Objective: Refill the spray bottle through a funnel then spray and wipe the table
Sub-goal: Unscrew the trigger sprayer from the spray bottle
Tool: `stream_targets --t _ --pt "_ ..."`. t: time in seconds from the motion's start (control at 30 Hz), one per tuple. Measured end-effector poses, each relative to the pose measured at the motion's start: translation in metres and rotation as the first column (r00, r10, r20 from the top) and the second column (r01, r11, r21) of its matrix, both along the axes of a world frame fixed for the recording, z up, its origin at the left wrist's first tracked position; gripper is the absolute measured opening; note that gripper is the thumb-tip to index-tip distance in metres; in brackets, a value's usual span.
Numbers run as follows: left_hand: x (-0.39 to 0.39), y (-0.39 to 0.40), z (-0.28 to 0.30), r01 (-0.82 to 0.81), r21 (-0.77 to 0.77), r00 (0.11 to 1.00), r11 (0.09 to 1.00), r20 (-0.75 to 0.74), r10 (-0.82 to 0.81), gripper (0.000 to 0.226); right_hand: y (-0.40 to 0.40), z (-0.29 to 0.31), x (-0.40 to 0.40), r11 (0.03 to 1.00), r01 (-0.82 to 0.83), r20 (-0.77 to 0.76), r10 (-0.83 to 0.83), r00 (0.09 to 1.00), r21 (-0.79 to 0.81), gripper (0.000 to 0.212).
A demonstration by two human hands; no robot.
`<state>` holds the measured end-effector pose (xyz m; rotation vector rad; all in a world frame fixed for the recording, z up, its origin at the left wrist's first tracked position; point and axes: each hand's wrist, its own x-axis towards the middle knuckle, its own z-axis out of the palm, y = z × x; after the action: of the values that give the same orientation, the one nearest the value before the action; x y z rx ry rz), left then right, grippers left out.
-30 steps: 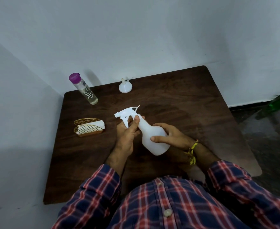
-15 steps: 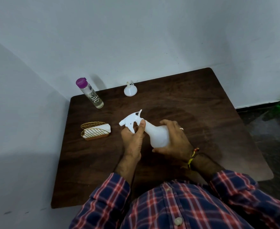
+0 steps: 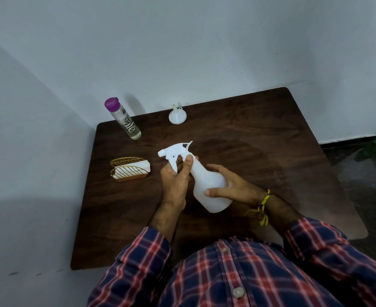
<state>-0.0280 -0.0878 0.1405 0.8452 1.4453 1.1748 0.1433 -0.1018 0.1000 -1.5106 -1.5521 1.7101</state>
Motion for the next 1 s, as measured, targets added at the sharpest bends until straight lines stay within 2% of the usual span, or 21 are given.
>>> stream_targets --t 0.03,0.1,0.17,0.23,0.33,0.53,0.77,1.0 --pt "0.0 0.0 0.002 0.008 0.0 1.0 1.0 0.002 -0.008 0.008 0.001 0.0 0.002 1.0 -0.003 -0.048 0.002 0.999 -0.017 0.092" --pt "0.001 -0.001 0.003 0.016 0.011 1.0 1.0 -0.011 -0.016 0.012 0.001 0.001 0.001 0.999 0.021 -0.048 -0.019 0.999 0.032 0.079" --pt "0.001 -0.002 0.003 -0.027 0.01 1.0 1.0 -0.007 0.027 0.011 -0.003 -0.001 -0.001 0.984 0.033 0.119 -0.055 0.991 0.175 0.088" --pt "0.0 -0.002 0.004 -0.091 0.004 0.996 0.996 0.005 0.091 0.015 -0.009 -0.006 -0.004 0.926 -0.003 0.318 -0.127 0.939 0.378 0.102" --pt "-0.003 0.0 0.006 -0.123 0.017 0.992 0.992 -0.005 0.123 0.028 -0.014 -0.009 -0.007 0.864 -0.004 0.354 -0.201 0.913 0.503 0.104" --pt "-0.009 0.007 0.02 -0.213 0.028 0.975 0.977 0.067 0.211 0.032 -0.014 -0.023 -0.004 0.835 -0.012 0.394 -0.247 0.885 0.55 0.096" --pt "-0.036 0.027 0.039 -0.305 0.119 0.95 0.945 0.109 0.293 0.035 -0.023 -0.047 0.013 0.817 0.072 0.332 -0.311 0.891 0.572 0.096" --pt "-0.068 0.042 0.044 -0.352 0.015 0.91 0.936 0.238 0.338 0.028 -0.029 -0.064 0.028 0.824 0.06 0.333 -0.293 0.896 0.563 0.095"
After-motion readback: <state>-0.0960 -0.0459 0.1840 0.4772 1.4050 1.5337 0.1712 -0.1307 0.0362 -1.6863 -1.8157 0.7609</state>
